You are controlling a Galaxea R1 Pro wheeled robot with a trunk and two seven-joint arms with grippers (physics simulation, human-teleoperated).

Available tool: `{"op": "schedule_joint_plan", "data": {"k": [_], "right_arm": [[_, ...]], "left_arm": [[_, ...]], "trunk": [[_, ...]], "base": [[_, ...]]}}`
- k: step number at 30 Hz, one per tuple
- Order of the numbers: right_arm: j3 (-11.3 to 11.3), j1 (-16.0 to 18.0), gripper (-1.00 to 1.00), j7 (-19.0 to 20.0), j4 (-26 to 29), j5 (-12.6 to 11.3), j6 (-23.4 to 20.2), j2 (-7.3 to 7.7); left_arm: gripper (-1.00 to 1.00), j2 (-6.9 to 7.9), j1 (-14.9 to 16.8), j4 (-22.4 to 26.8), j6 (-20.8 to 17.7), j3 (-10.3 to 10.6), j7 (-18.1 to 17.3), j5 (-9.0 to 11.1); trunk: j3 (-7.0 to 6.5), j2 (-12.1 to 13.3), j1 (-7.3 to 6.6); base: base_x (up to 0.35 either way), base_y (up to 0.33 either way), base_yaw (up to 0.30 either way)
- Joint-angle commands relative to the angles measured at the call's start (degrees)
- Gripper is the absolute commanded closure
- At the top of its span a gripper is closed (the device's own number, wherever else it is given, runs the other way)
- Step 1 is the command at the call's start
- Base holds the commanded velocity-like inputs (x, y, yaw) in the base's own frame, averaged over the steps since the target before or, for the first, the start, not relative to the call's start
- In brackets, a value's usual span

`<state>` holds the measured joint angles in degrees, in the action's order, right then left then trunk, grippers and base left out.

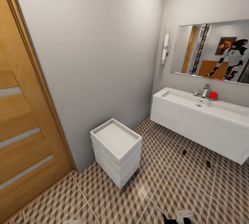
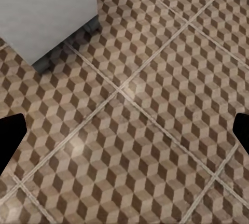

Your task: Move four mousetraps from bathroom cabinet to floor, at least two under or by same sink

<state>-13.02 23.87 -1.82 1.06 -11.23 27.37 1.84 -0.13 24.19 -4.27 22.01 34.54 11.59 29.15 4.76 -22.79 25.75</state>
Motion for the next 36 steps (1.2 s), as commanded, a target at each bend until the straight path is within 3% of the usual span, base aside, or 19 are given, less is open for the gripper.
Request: {"op": "schedule_joint_plan", "data": {"k": [1,36], "right_arm": [[-0.5,0.0,-1.00,-0.2,0.0,-0.4,0.1,0.01],[-0.5,0.0,-1.00,-0.2,0.0,-0.4,0.1,0.01]], "left_arm": [[-1.00,-0.05,0.1,-0.2,0.2,0.4,0.1,0.2],[-1.00,-0.05,0.1,-0.2,0.2,0.4,0.1,0.2]], "trunk": [[0.13,-0.1,0.03],[0.13,-0.1,0.03]], "base": [[0.000,0.000,0.255],[0.000,0.000,0.255]]}}
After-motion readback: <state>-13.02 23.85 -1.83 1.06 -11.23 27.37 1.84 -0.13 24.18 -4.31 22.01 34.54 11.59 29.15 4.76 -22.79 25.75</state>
